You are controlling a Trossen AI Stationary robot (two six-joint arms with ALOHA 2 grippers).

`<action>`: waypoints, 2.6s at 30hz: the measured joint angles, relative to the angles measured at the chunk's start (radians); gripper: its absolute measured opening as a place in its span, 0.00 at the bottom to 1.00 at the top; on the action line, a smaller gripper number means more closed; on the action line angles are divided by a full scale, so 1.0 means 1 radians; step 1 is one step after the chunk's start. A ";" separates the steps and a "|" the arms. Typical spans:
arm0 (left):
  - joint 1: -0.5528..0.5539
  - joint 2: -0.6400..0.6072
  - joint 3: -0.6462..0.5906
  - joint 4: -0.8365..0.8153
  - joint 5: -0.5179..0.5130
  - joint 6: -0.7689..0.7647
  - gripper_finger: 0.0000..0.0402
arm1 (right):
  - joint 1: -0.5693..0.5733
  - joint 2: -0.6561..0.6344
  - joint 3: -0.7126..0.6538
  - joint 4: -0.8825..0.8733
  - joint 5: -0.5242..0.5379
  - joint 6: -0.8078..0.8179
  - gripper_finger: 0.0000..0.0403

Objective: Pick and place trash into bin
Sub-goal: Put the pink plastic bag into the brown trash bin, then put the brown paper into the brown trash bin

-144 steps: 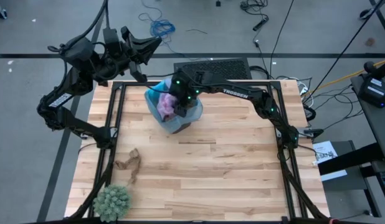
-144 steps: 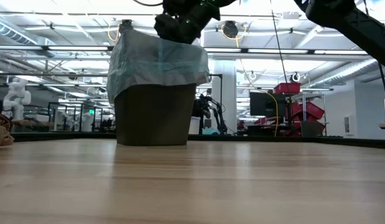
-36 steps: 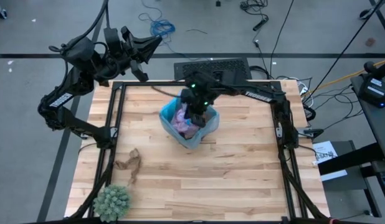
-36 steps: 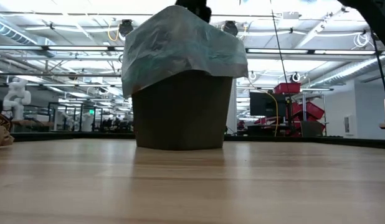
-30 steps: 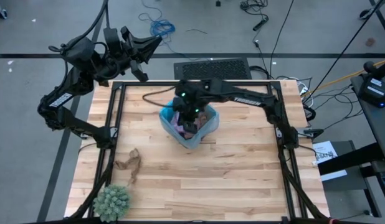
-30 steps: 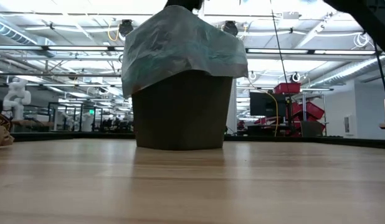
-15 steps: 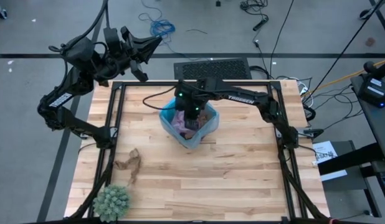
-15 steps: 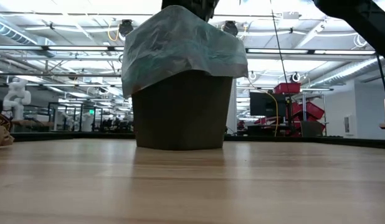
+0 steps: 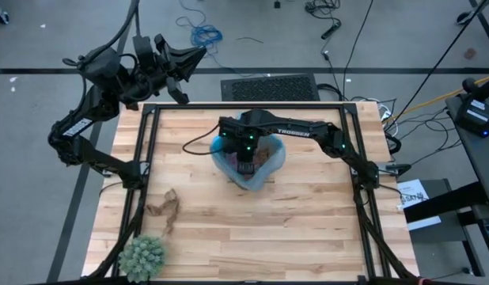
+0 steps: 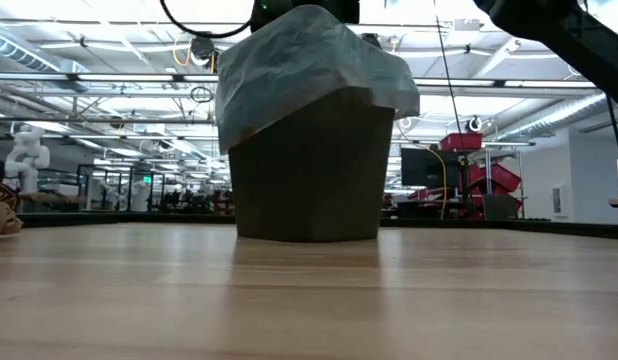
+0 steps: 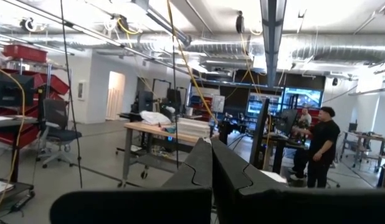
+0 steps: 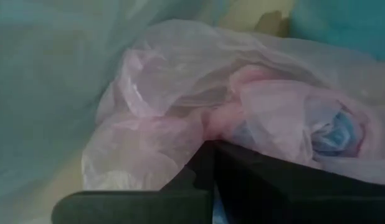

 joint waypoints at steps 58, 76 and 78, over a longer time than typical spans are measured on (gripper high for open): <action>-0.028 -0.035 0.001 -0.852 0.275 -0.183 0.00 | -0.053 -0.663 -0.186 -0.054 0.277 0.293 0.00; -0.254 0.113 -0.172 -1.296 0.184 -0.406 0.00 | -0.013 -0.902 -0.186 -0.037 0.423 0.403 0.00; -0.267 0.107 -0.233 -1.298 0.077 -0.511 0.00 | -0.003 -0.907 -0.186 -0.053 0.424 0.403 0.00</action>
